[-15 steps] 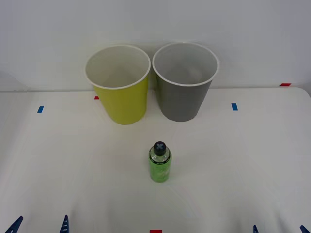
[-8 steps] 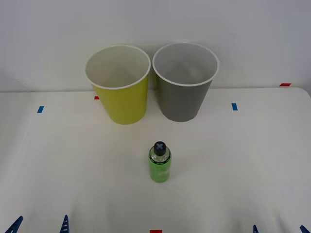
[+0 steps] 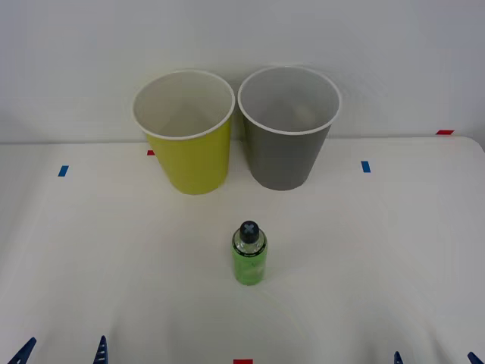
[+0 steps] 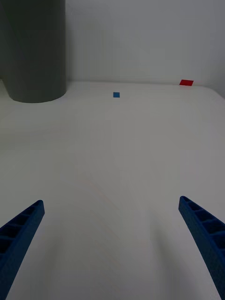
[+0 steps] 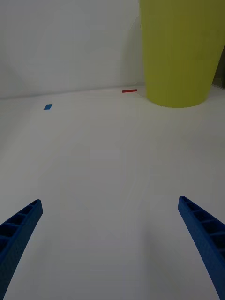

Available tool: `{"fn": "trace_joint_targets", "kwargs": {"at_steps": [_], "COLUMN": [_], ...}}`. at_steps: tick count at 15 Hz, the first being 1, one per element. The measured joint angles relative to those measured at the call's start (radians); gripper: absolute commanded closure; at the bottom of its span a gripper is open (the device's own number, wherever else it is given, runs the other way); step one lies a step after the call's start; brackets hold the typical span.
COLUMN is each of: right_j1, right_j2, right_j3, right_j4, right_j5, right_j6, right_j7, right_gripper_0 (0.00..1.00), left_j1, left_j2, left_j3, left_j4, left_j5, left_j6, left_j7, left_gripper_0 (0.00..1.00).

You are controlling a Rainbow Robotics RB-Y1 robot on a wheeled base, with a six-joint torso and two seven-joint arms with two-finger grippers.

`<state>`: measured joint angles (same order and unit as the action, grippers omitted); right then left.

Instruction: Put cans in the gray bin and PET bottles in the light green bin.

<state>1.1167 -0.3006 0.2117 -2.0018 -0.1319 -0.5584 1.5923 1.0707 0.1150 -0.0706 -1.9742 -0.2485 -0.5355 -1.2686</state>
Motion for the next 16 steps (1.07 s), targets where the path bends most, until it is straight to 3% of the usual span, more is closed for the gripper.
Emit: {"fn": "trace_joint_targets", "kwargs": {"at_steps": [13,16], "right_j1": [0.0,0.0], "right_j2": [0.0,0.0], "right_j3": [0.0,0.0], "right_j4": [0.0,0.0], "right_j5": [0.0,0.0], "right_j6": [0.0,0.0], "right_j7": [0.0,0.0], "right_gripper_0": [0.0,0.0], "left_j1": [-0.024,-0.03], "left_j2": [-0.005,0.002], "left_j3": [-0.009,-0.018], "left_j4": [0.04,0.049], "left_j5": [-0.002,0.01], "left_j6": [0.013,-0.031], "left_j7": [-0.004,-0.01], "left_gripper_0": [0.0,0.0]}}
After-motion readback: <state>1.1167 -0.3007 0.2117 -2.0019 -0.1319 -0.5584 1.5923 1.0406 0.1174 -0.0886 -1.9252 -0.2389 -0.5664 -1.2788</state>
